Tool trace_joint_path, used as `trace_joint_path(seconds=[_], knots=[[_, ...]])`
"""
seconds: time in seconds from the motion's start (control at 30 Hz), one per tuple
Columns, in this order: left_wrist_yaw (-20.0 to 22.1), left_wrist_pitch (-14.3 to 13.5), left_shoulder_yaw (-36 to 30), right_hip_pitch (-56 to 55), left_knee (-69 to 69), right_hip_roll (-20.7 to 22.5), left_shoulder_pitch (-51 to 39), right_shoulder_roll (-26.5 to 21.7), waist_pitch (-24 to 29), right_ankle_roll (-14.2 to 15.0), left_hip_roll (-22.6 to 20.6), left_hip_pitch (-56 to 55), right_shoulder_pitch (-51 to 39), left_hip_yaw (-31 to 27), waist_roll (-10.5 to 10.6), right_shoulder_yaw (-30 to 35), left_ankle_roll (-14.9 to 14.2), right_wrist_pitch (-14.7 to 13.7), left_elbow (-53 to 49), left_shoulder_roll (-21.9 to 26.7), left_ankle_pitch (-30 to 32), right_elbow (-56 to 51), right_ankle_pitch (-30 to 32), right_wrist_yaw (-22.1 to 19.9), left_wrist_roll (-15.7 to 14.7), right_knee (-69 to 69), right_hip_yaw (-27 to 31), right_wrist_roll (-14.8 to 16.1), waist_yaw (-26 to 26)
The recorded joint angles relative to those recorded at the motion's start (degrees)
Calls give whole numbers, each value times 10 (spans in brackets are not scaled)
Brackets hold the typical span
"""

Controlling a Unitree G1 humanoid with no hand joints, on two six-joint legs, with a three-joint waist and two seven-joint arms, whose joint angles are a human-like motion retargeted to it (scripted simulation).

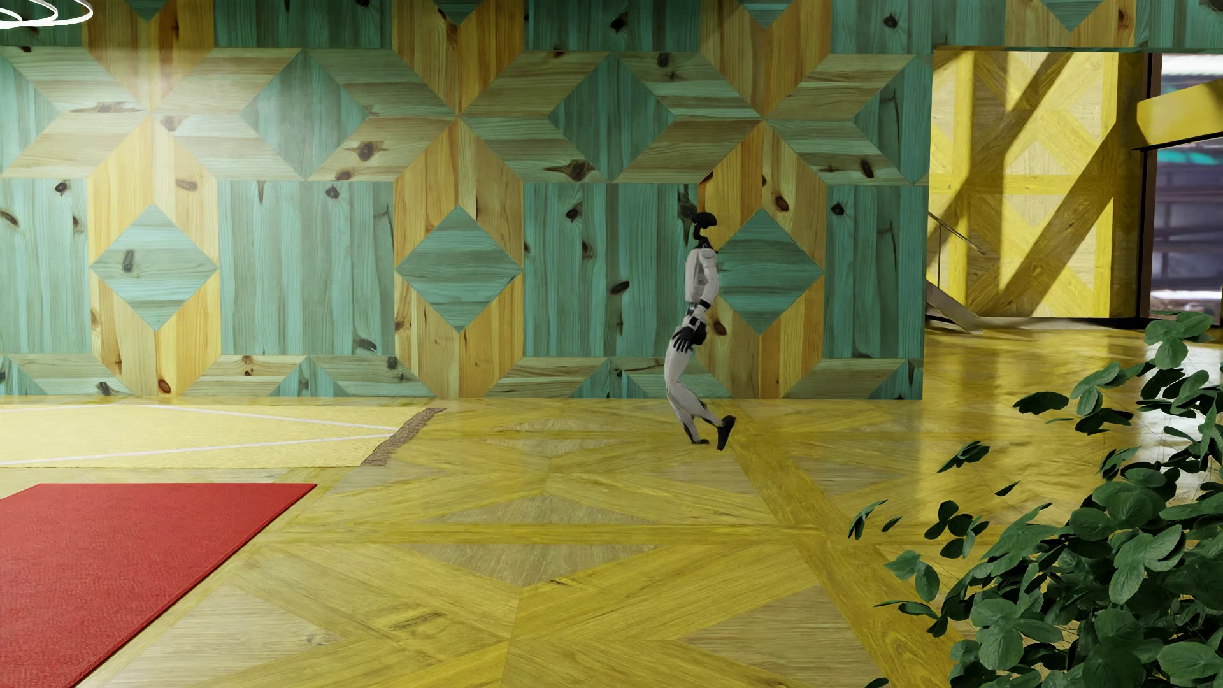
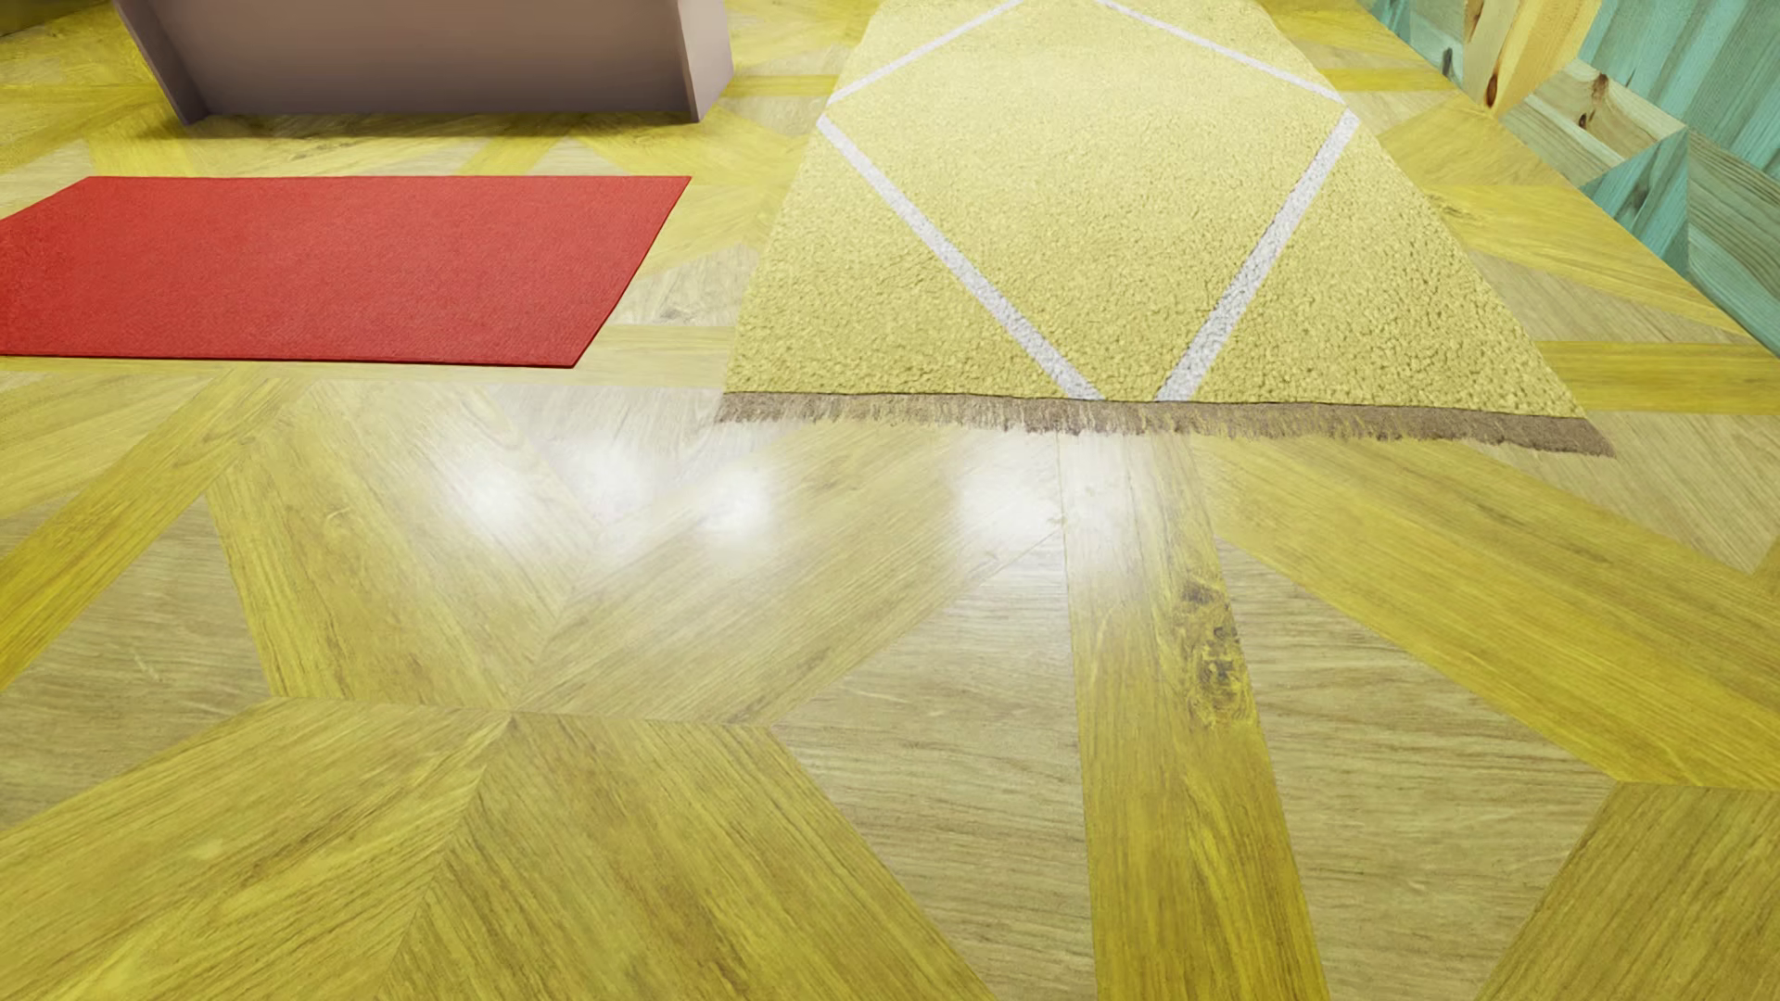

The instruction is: Go forward

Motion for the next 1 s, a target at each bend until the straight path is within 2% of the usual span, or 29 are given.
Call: trace_joint_path(seconds=[0.07, 0.13, 0.17, 0.2, 0.23, 0.27, 0.3, 0.33, 0.37, 0.4, 0.43, 0.47, 0.5, 0.53, 0.57, 0.63, 0.7, 0.77, 0.8, 0.87, 0.9, 0.93, 0.97, 1.0], knots=[[0, 0, -2, 83, -118, -10, 24, -15, 11, 0, 0, -67, -29, 0, -12, -9, 0, 0, 19, 5, 46, -47, -22, 0, 0, -36, 0, 0, 56], [0, 0, -11, 141, -301, -16, 46, -37, 17, 0, 2, -99, -61, 0, -13, -23, 0, 0, 44, 6, 109, -94, -55, 0, 0, -50, 0, 0, 97], [0, 0, -26, 152, -395, -17, 50, -46, 15, 0, 2, -106, -80, 0, -12, -34, 0, 0, 61, 4, 80, -107, -78, 0, 0, -46, 0, 0, 115], [0, 0, -32, 176, -459, -16, 62, -51, 11, 0, -1, -101, -92, 0, -10, -54, 0, 0, 75, 1, -81, -118, -99, 0, 0, -48, 0, 0, 124], [0, 0, -61, 186, -552, -24, 65, -52, 6, 0, 1, -99, -109, 0, -14, -60, 0, 0, 96, 1, -177, -115, -102, 0, 0, -42, 0, 0, 142], [0, 0, -63, 206, -471, -33, 77, -52, 8, 0, -3, -103, -116, 0, -15, -71, 0, 0, 110, -2, -206, -117, -88, 0, 0, -30, 0, 0, 149], [0, 0, -67, 214, -473, -42, 85, -51, 6, 0, -17, -122, -118, 0, -20, -79, 0, 0, 116, -6, -159, -113, -56, 0, 0, -7, 0, 0, 150], [0, 0, -75, 221, -458, -54, 93, -48, 1, 0, -27, -123, -108, 0, -22, -90, 0, 0, 125, -11, -66, -112, 0, 0, 0, 17, 0, 0, 159], [0, 0, -72, 218, -428, -67, 100, -39, -7, 0, -42, -130, -95, 0, -29, -98, 0, 0, 133, -16, -4, -99, 98, 0, 0, 58, 0, 0, 155], [0, 0, -50, 189, -398, -83, 110, -32, -13, 0, -57, -121, -75, 0, -34, -101, 0, 0, 127, -18, 9, -86, 217, 0, 0, 129, 0, 0, 150], [0, 0, -34, 135, -382, -93, 107, -26, -10, 0, -69, -101, -65, 0, -35, -96, 0, 0, 116, -19, 3, -75, 289, 0, 0, 212, 0, 0, 152], [0, 0, -29, 71, -370, -97, 103, -24, -7, 0, -89, -77, -59, 0, -33, -78, 0, 0, 99, -18, -9, -62, 256, 0, 0, 312, 0, 0, 142], [0, 0, -32, 24, -369, -91, 91, -20, -1, 0, -94, -37, -61, 0, -26, -61, 0, 0, 101, -20, -32, -46, 128, 0, 0, 384, 0, 0, 121], [0, 0, -33, -24, -383, -87, 68, -14, 6, 0, -93, 10, -61, 0, -21, -49, 0, 0, 96, -15, -67, -27, 27, 0, 0, 425, 0, 0, 97], [0, 0, -27, -71, -404, -84, 52, -8, 8, 0, -88, 57, -58, 0, -15, -44, 0, 0, 80, -10, -107, -17, -11, 0, 0, 434, 0, 0, 64], [0, 0, -19, -139, -446, -84, 14, -4, 13, 0, -61, 143, -36, 0, 1, -32, 0, 0, 52, 8, -182, -27, -4, 0, 0, 354, 0, 0, -14], [0, 0, -13, -180, -474, -91, -30, -5, 15, 0, -43, 212, -12, 0, 6, -15, 0, 0, 24, 29, -244, -42, 33, 0, 0, 183, 0, 0, -64], [0, 0, 12, -197, -481, -88, -66, -3, 1, 0, -34, 255, 12, 0, 7, -18, 0, 0, -16, 45, -307, -49, 77, 0, 0, -34, 0, 0, -90], [0, 0, 27, -193, -476, -93, -80, -1, -6, 0, -25, 267, 16, 0, 6, -9, 0, 0, -34, 50, -318, -34, 88, 0, 0, -97, 0, 0, -104], [0, 0, 55, -219, -475, -86, -100, 3, -5, 0, -4, 296, 27, 0, 11, 8, 0, 0, -59, 53, -276, 4, 98, 0, 0, -33, 0, 0, -125], [0, 0, 63, -233, -453, -74, -99, 6, -10, 0, -1, 299, 32, 0, 16, 23, 0, 0, -61, 48, -208, 25, 133, 0, 0, -5, 0, 0, -125], [0, 0, 74, -229, -403, -58, -84, 5, -11, 0, 7, 295, 38, 0, 29, 36, 0, 0, -62, 37, -109, 45, 130, 0, 0, 34, 0, 0, -118], [0, 0, 72, -201, -326, -42, -70, 8, -11, 0, 14, 269, 40, 0, 32, 42, 0, 0, -51, 30, -5, 58, 95, 0, 0, 55, 0, 0, -113], [0, 0, 56, -184, -230, -33, -61, 8, -16, 0, 12, 207, 38, 0, 30, 39, 0, 0, -46, 26, 59, 55, 63, 0, 0, 60, 0, 0, -114]])
